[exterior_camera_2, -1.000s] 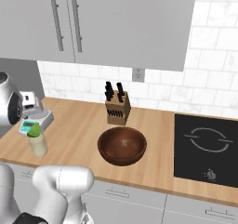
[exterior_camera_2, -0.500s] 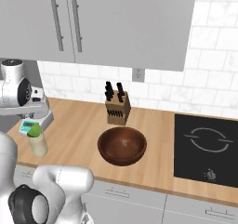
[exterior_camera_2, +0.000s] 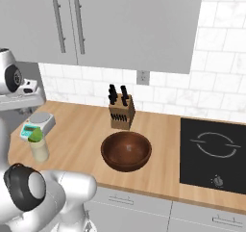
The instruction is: Grab a lemon wedge from the fridge and one ice cube from the ice bowl, and put them in the glass of lemonade.
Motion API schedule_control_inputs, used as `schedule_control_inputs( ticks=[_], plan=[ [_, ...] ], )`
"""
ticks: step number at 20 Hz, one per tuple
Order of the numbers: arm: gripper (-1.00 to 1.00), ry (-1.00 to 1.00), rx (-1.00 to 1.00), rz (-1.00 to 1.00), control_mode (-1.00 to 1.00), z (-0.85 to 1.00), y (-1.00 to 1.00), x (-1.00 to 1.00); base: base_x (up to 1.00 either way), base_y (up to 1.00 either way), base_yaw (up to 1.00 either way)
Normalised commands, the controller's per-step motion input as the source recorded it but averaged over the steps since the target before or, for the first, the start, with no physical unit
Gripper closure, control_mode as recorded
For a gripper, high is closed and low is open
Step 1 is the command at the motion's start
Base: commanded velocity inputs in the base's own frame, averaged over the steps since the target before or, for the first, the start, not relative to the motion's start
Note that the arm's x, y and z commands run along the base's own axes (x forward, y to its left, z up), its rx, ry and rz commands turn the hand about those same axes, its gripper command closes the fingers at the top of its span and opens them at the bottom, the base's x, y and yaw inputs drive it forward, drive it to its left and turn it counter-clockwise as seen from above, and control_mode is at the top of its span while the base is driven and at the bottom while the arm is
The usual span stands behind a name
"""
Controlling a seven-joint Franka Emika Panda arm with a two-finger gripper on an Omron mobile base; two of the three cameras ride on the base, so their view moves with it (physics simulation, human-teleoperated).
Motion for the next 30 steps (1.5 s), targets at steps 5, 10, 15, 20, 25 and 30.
schedule_control_inputs(
  ticks=[5,10,15,20,25,30],
  plan=[
    [1.0,0.0,-0.07,-0.02,-1.0,0.0,0.23,0.32,0.0,0.0,0.0],
    [1.0,0.0,0.0,0.0,-1.0,-0.06,0.0,0.23,0.0,0.0,0.0],
    [1.0,0.0,0.0,0.0,-1.0,-0.38,0.08,0.02,0.0,0.0,0.0],
    [1.0,0.0,0.0,0.0,-1.0,-0.33,0.09,-0.06,0.0,0.0,0.0],
    [1.0,0.0,0.0,0.0,-1.0,-0.2,0.0,0.0,0.0,0.0,0.0],
    [1.0,0.0,0.0,0.0,-1.0,-0.31,0.0,0.0,0.0,0.0,0.0]
  ],
)
